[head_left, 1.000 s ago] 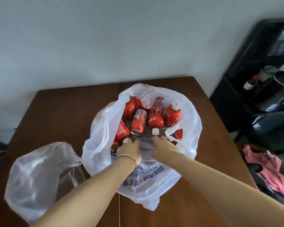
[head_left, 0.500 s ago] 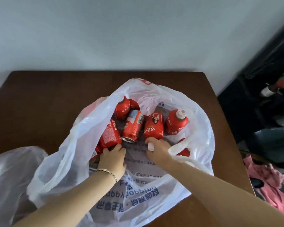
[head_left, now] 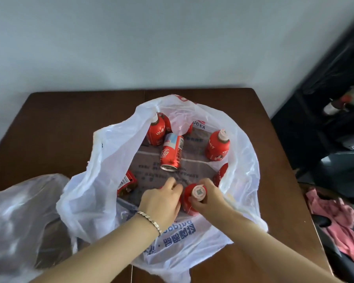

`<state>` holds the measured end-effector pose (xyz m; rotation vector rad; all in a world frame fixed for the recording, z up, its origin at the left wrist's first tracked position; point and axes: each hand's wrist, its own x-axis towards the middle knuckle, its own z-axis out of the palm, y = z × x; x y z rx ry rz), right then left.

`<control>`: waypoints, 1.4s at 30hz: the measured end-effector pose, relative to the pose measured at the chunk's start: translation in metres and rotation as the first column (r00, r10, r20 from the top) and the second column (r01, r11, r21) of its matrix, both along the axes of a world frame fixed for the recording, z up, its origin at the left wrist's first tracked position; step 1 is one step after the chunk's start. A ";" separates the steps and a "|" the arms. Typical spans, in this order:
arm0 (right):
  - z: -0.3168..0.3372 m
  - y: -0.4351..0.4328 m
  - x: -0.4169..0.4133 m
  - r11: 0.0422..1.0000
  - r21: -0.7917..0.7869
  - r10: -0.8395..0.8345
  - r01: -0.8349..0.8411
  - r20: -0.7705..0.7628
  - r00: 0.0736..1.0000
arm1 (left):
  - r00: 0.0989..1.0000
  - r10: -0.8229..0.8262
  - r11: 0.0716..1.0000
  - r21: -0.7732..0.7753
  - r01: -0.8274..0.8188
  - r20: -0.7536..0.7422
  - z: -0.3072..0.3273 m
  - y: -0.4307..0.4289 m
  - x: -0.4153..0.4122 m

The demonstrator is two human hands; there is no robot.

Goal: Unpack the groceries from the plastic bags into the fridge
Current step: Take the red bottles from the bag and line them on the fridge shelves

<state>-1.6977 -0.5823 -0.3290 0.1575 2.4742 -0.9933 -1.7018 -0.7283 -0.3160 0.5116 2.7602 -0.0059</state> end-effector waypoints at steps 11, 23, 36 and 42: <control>-0.006 0.004 0.013 0.988 0.091 -0.124 0.126 -0.031 0.992 | 0.966 0.253 0.963 0.109 -0.247 -0.046 -0.009 -0.002 0.013; 0.002 0.011 0.007 0.995 -0.032 -0.098 0.098 0.018 0.995 | 0.999 -0.042 0.998 -0.057 0.040 -0.026 -0.007 0.021 0.001; 0.062 -0.007 0.011 0.878 0.346 0.426 -0.332 -0.243 0.872 | 0.931 -0.124 0.990 0.028 0.142 -0.343 -0.046 0.030 -0.006; 0.073 -0.010 -0.028 0.628 0.642 0.754 -0.440 -0.363 0.547 | 0.958 0.192 0.978 -0.039 -0.205 -0.213 0.003 0.059 -0.010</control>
